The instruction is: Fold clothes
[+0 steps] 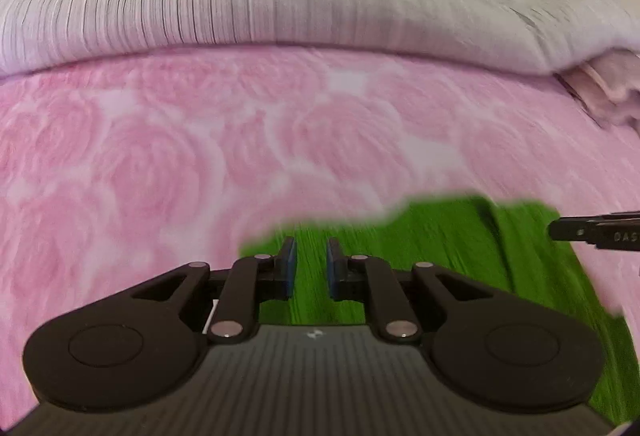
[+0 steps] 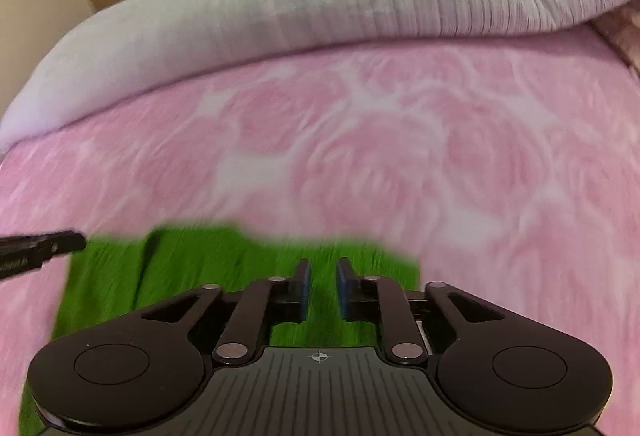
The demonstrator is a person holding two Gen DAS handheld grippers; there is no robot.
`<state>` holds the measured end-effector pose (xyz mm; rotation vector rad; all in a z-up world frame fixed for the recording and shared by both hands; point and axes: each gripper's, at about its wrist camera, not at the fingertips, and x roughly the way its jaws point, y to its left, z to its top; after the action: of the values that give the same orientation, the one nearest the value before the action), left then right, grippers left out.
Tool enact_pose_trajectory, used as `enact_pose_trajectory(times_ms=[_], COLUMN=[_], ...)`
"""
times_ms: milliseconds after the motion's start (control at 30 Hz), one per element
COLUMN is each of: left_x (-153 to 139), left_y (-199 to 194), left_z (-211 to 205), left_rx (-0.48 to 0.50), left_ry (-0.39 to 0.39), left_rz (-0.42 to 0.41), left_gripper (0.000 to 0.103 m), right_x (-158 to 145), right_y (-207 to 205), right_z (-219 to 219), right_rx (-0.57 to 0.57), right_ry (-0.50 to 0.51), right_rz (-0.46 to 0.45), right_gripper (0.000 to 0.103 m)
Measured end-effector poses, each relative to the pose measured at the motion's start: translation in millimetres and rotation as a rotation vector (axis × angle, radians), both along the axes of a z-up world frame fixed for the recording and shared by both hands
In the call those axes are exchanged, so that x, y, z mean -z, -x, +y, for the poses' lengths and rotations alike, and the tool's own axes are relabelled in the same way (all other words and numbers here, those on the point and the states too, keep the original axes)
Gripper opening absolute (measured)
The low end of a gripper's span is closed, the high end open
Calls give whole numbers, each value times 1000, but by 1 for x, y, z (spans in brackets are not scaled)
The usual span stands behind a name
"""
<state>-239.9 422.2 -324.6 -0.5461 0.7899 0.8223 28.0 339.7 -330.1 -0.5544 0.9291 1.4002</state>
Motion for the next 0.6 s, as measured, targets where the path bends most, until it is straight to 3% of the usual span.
enact_pose_trajectory(times_ms=[33, 133, 267, 333, 433, 533, 600], left_x=[1, 13, 15, 10, 2, -11, -24], left_y=[7, 30, 76, 101, 133, 148, 151], left_z=[-20, -80, -153, -179, -209, -229, -239], left_rx=[20, 58, 11, -41, -121, -182, -202], left_ry=[5, 12, -21, -6, 42, 70, 68], left_rz=[13, 100, 160, 172, 200, 221, 186], left_gripper=[10, 11, 14, 15, 15, 14, 14], right_x=[0, 12, 17, 13, 6, -2, -9], right_y=[5, 25, 33, 28, 19, 11, 10], right_z=[-13, -73, -159, -195, -239, -272, -281], right_rx=[-24, -88, -106, -71, -5, 62, 93], right_ry=[13, 57, 29, 56, 118, 187, 204], right_rz=[-10, -158, -298, -289, -258, -207, -179], right_gripper=[25, 27, 32, 32, 42, 44, 44])
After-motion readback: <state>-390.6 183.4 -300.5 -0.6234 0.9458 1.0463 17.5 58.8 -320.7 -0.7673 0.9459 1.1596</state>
